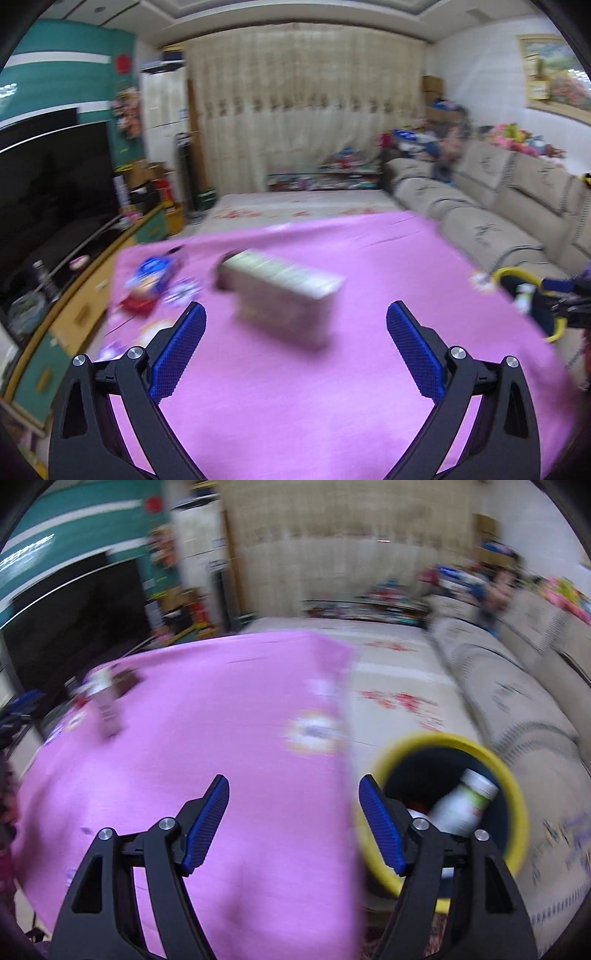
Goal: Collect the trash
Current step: 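Reach the right tool to the tall white box and grasp it, then carry the white box over the bin and open the right tool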
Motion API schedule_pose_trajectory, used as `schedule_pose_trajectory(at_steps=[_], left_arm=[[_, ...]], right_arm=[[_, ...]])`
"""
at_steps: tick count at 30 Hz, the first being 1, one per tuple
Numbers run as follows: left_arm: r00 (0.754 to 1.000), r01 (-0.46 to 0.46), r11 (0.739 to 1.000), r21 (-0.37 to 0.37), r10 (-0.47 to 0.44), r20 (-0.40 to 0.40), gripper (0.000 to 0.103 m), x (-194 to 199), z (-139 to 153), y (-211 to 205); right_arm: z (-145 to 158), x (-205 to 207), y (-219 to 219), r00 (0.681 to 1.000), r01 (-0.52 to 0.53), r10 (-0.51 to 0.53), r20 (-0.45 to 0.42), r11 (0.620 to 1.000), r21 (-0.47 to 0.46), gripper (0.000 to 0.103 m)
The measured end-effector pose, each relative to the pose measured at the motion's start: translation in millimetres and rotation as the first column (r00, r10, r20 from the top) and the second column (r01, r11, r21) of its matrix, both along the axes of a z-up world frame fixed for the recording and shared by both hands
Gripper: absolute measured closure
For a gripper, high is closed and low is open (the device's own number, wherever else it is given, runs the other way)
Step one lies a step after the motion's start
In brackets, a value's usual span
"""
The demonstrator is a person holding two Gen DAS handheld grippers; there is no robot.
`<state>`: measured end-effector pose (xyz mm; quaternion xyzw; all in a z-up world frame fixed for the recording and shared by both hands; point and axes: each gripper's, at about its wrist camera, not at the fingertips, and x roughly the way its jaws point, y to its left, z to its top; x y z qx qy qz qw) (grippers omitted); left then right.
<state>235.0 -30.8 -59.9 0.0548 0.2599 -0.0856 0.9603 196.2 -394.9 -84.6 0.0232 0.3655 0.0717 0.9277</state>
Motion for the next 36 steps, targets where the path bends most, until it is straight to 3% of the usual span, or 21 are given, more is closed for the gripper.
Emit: schedule_pose_trajectory(at_steps=[3,5,9,18,23,26,28,36], left_arm=[[0.996,-0.093,0.995,0.029,0.093,-0.016,0.006,5.9,-20.9,38.6],[0.99,-0.132,0.991,0.008,0.132,-0.043,0.006,10.9,-31.0,62.9],[0.983,-0.162,0.986,-0.047,0.157,-0.097,0.006,11.3,-41.0,95.4],[0.982,-0.139,0.98,-0.14,0.118,-0.147,0.006,11.6,-44.9,98.5],[0.984,-0.129,0.983,-0.134,0.11,-0.143,0.006,11.4,-43.3,91.8],[0.984,-0.125,0.984,-0.125,0.107,-0.139,0.006,10.4,-43.4,88.3],[0.985,-0.124,0.985,-0.123,0.107,-0.137,0.006,9.4,-43.1,87.1],[0.986,-0.121,0.986,-0.118,0.105,-0.132,0.006,7.3,-42.5,84.0]], right_arm=[[5.2,17.2,52.3,0.99,-0.141,0.141,0.002,0.99,-0.02,0.034],[7.6,30.7,95.1,0.969,-0.247,0.247,0.002,0.968,-0.043,0.034],[11.6,54.5,148.8,0.932,-0.361,0.362,0.001,0.931,-0.056,0.034],[3.8,127.1,224.2,0.896,-0.443,0.441,-0.049,0.896,-0.02,0.034],[-10.6,151.1,238.7,0.899,-0.433,0.432,-0.063,0.901,-0.003,0.035],[-15.1,157.4,242.3,0.891,-0.448,0.448,-0.07,0.894,0.026,0.046],[-16.5,157.0,239.7,0.888,-0.453,0.455,-0.065,0.89,0.05,0.068],[2.9,126.8,226.4,0.896,-0.443,0.444,-0.024,0.896,0.034,0.075]])
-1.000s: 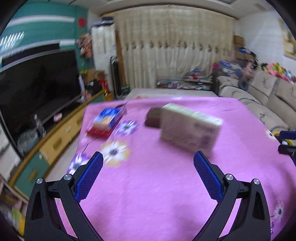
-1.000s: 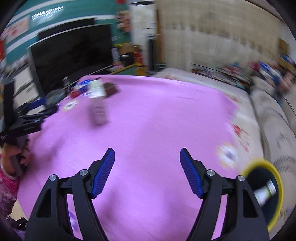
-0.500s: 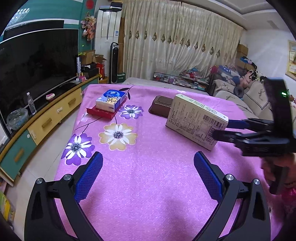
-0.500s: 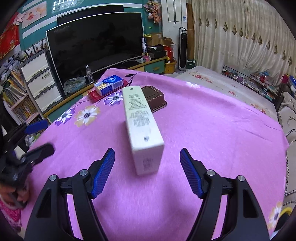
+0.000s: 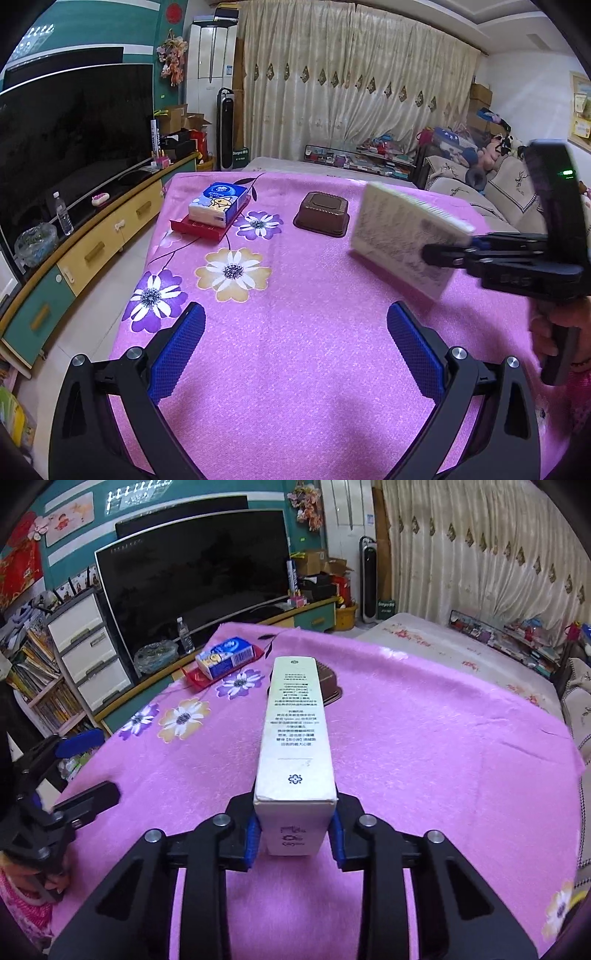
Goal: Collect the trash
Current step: 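Carry the white box over the bin and open the right tool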
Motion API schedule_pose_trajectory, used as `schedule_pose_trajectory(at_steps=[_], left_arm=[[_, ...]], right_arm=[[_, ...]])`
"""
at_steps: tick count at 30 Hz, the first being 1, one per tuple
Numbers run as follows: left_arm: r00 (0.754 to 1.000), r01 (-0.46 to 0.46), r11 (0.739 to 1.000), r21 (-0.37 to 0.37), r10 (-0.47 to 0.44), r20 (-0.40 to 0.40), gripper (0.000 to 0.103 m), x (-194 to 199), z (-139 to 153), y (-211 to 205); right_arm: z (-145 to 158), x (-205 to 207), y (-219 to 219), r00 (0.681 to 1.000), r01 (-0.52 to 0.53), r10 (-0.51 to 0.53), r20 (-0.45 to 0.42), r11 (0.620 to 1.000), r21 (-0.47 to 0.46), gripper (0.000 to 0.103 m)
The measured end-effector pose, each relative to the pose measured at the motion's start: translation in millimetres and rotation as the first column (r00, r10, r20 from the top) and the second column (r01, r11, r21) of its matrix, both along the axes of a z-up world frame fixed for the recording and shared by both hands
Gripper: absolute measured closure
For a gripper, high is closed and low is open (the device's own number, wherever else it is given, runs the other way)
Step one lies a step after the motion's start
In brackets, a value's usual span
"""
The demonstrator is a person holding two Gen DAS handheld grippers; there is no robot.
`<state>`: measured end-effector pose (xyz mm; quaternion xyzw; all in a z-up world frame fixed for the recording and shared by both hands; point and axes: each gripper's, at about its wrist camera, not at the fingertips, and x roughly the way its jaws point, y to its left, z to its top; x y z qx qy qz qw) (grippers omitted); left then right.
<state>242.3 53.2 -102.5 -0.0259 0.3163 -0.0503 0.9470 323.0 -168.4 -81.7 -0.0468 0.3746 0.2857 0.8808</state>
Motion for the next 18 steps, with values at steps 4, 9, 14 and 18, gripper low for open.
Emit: schedule_pose_trajectory(at_steps=[4,9,14,18], left_arm=[[1.0,0.004,1.0,0.01,-0.004,0.005,0.006,-0.9,0.8,-2.4],[1.0,0.006,1.0,0.014,-0.006,0.005,0.006,-0.9,0.5,-3.0],[1.0,0.002,1.0,0.011,-0.002,-0.001,0.006,-0.1,0.1,-3.0],[1.0,0.002,1.0,0.013,-0.002,-0.004,0.006,1.2,-0.6,-3.3]], right_arm=[[17.9,-25.4,-27.8,0.999,0.033,-0.033,0.008,0.999,0.041,0.075],[33.7,-57.0,-82.7,0.989,0.133,-0.137,0.051,0.989,0.07,0.075],[30.6,-89.1,-177.6,0.917,0.385,-0.389,0.086,0.921,0.057,0.075],[15.3,-106.5,-251.8,0.819,0.57,-0.57,0.063,0.822,0.023,0.074]])
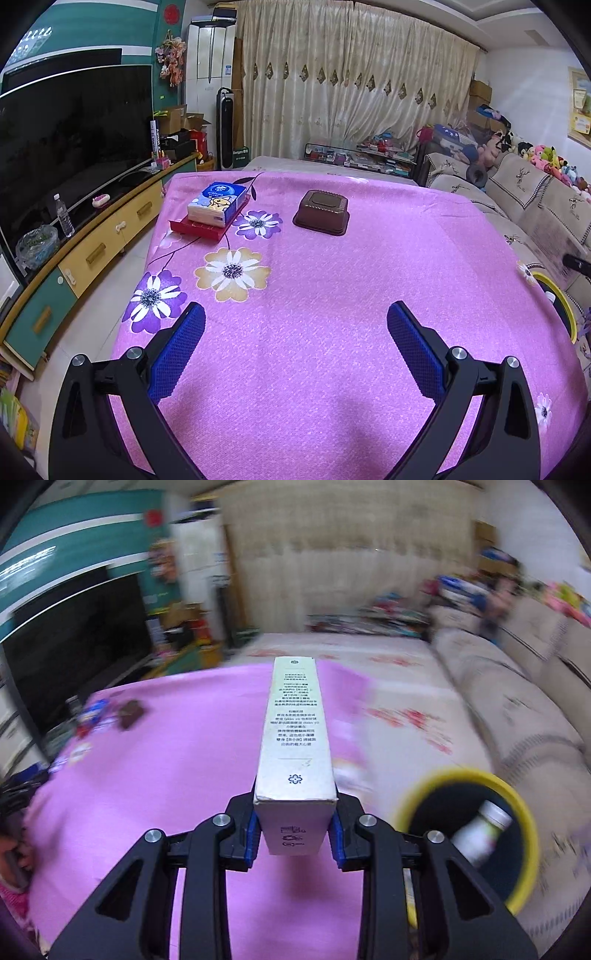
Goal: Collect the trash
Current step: 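Carry the white box over the bin and open the right tool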
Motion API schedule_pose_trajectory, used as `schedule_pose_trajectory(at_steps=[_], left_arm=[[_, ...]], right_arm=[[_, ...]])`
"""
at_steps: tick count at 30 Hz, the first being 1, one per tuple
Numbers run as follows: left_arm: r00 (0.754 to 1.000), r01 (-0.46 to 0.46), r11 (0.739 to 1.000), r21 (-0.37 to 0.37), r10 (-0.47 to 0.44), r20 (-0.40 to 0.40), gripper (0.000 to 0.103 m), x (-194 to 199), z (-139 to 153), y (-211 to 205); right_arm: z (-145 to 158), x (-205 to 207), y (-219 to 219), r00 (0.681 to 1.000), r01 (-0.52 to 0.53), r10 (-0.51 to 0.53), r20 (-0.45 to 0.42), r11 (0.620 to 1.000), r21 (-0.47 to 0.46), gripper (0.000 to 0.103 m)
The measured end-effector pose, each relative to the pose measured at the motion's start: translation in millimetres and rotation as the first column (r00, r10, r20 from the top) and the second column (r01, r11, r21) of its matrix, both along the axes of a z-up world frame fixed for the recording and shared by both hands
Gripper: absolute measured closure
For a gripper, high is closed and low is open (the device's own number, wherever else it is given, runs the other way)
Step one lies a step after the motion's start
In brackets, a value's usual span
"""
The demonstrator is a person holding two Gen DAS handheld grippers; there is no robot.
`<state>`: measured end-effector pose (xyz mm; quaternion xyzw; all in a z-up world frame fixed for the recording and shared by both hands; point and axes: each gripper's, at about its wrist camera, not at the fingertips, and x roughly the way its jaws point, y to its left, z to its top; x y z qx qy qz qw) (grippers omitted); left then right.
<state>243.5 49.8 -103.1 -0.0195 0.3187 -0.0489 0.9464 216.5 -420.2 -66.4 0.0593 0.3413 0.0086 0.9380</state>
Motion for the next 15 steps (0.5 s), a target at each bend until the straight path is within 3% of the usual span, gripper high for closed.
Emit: schedule_pose_trajectory(at_steps=[6,11,13,15], left_arm=[[1.0,-0.005,1.0,0.01,0.005,-0.015,0.006,2.3,-1.7,-0.4],[1.0,-0.005,1.0,0.009,0.005,-0.025,0.006,5.3,-3.8,0.4],[1.0,-0.003,1.0,0.012,0.003,-0.026,0.006,5.6,-4.0,-0.9],[1.0,0.001,1.0,0.024,0.0,-0.031,0.006,6.0,-4.7,-4.4]], right_arm=[[-38.9,-11.8,-81.6,0.972,0.217,-0.219,-0.089,0.976,-0.023,0.074],[-60.7,-10.7,-107.6,0.953,0.273,-0.273,-0.131,0.962,-0.018,0.073],[-65.0,-9.9,-112.8,0.943,0.305,-0.303,-0.135,0.952,-0.007,0.061],[-65.5,-11.3,-118.8,0.94,0.322,-0.317,-0.128,0.947,0.016,0.057]])
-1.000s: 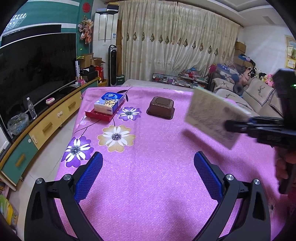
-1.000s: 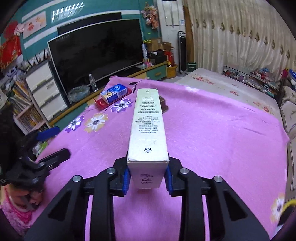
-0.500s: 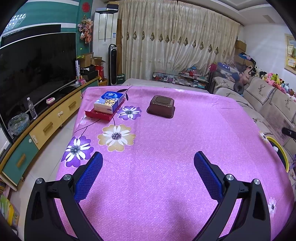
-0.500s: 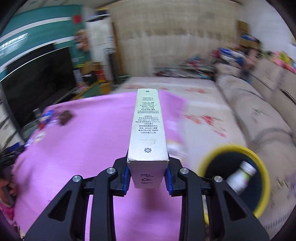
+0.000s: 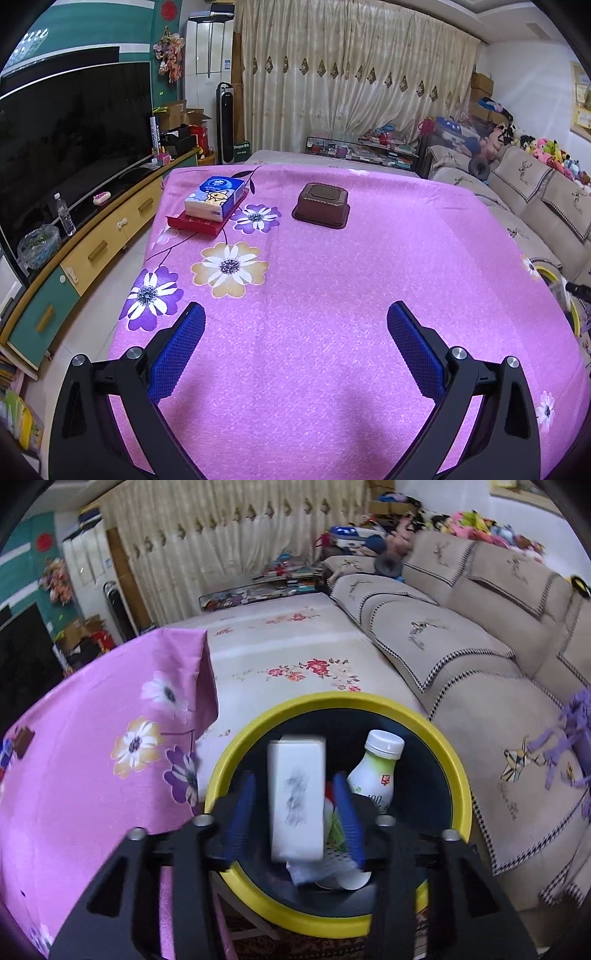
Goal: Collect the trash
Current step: 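Carry the white box over the bin and open the right tool, then reach the left tool to the brown square tray and grasp it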
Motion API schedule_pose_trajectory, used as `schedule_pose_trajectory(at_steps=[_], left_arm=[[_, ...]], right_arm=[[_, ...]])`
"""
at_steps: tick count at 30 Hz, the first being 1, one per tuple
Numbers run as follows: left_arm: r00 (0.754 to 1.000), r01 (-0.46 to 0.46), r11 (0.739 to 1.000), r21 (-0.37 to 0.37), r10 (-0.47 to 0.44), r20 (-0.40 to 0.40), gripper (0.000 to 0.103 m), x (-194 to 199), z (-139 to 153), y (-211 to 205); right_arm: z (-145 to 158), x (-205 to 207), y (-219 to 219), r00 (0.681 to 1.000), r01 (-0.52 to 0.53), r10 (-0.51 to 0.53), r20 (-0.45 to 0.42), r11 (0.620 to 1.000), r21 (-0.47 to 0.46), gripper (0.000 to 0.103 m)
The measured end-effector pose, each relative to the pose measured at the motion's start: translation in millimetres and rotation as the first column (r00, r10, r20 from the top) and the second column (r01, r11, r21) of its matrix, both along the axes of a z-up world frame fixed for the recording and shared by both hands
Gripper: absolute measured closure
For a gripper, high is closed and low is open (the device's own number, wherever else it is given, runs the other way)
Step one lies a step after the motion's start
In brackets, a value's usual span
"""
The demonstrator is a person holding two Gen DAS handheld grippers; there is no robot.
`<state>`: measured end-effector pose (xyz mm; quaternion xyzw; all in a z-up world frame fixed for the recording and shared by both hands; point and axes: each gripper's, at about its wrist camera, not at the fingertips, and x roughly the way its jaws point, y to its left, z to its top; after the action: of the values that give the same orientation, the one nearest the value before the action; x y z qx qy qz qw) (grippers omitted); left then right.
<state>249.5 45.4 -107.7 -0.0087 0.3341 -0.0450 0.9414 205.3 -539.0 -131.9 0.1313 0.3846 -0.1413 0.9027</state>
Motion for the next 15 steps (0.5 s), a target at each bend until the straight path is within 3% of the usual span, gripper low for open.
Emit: schedule_pose_trajectory(at_steps=[5,15], left_arm=[[0.99,0.105,0.994,0.006,-0.104,-0.099,0.006,12.0,-3.3,-25.5],[0.979,0.171,0.982,0.084,-0.16,-0.122,0.006,93.9,20.5,-70.9]], right_arm=[[10.5,-6.6,11.2,1.0,-0.005,0.005,0.026,1.0,-0.02,0.052],[29.9,-17.2,23.2,0.995,-0.037,0.039,0.096,0.999,-0.019,0.049]])
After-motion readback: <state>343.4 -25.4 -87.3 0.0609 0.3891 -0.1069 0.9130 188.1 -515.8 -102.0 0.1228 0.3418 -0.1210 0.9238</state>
